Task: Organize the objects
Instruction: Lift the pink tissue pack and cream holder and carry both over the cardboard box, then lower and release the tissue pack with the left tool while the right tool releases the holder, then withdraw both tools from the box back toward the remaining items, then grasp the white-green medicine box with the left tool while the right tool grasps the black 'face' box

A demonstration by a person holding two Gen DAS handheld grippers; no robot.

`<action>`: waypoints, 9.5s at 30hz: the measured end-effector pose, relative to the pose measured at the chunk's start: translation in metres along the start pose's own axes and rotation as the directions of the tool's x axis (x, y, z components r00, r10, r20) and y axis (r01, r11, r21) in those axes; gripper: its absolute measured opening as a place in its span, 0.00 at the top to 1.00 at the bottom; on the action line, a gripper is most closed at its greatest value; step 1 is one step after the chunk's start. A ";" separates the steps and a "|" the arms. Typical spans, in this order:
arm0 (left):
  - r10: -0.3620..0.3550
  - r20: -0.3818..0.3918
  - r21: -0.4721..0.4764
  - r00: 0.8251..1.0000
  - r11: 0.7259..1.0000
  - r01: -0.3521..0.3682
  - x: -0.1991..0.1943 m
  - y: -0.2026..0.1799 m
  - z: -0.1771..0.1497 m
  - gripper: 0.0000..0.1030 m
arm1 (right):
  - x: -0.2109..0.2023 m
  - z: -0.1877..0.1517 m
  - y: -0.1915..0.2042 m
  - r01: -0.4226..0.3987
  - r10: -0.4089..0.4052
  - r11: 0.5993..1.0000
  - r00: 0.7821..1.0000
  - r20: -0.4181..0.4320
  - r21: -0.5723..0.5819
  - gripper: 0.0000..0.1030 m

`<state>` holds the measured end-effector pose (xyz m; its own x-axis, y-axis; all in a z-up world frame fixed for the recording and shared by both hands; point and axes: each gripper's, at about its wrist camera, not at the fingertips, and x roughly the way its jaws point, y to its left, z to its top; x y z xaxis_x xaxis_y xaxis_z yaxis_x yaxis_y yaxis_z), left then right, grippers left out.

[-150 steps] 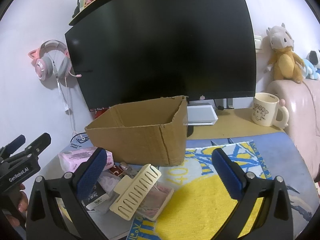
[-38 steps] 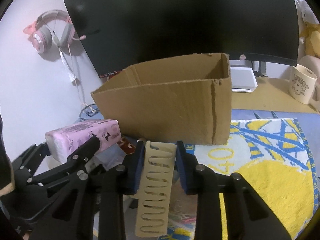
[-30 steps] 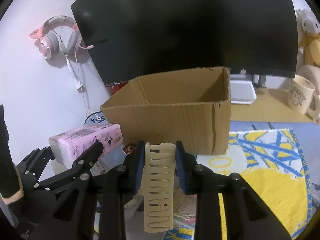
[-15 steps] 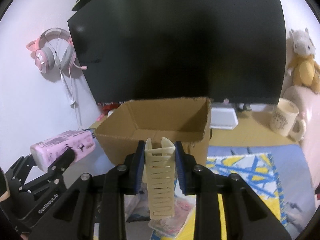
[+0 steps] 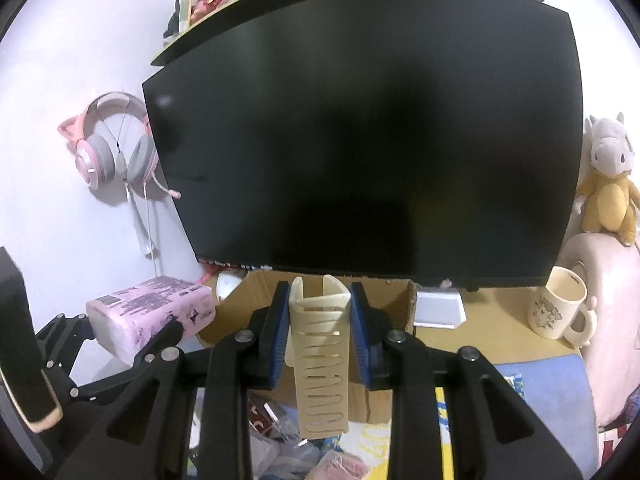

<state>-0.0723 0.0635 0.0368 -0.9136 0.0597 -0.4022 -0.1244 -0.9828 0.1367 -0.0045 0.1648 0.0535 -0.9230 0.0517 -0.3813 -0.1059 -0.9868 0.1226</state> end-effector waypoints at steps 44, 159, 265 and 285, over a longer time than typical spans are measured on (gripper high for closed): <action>-0.095 -0.100 -0.081 0.990 0.993 0.087 0.099 -0.004 0.042 0.36 | 0.046 0.022 -0.019 -0.024 0.017 0.998 0.992 0.129 0.054 0.70; 0.266 -0.146 -0.182 0.953 0.940 -0.290 0.014 0.090 0.040 0.00 | 0.032 0.003 0.009 -0.026 0.022 0.999 0.992 -0.122 -0.035 0.00; -0.130 -0.403 -0.217 0.906 0.975 0.043 0.043 0.060 -0.117 0.00 | 0.039 -0.134 0.072 -0.130 0.030 0.955 0.936 -0.351 -0.266 0.00; -0.190 -0.456 -0.267 0.869 0.961 0.070 0.052 0.062 -0.122 0.00 | 0.038 -0.138 0.071 -0.220 0.120 0.951 0.911 -0.395 -0.219 0.44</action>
<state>-0.0805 -0.0153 -0.0865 -0.5939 0.1586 -0.7888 -0.0800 -0.9872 -0.1382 0.0035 0.0758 -0.0784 -0.7070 -0.1321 -0.6947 0.1836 -0.9830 0.0001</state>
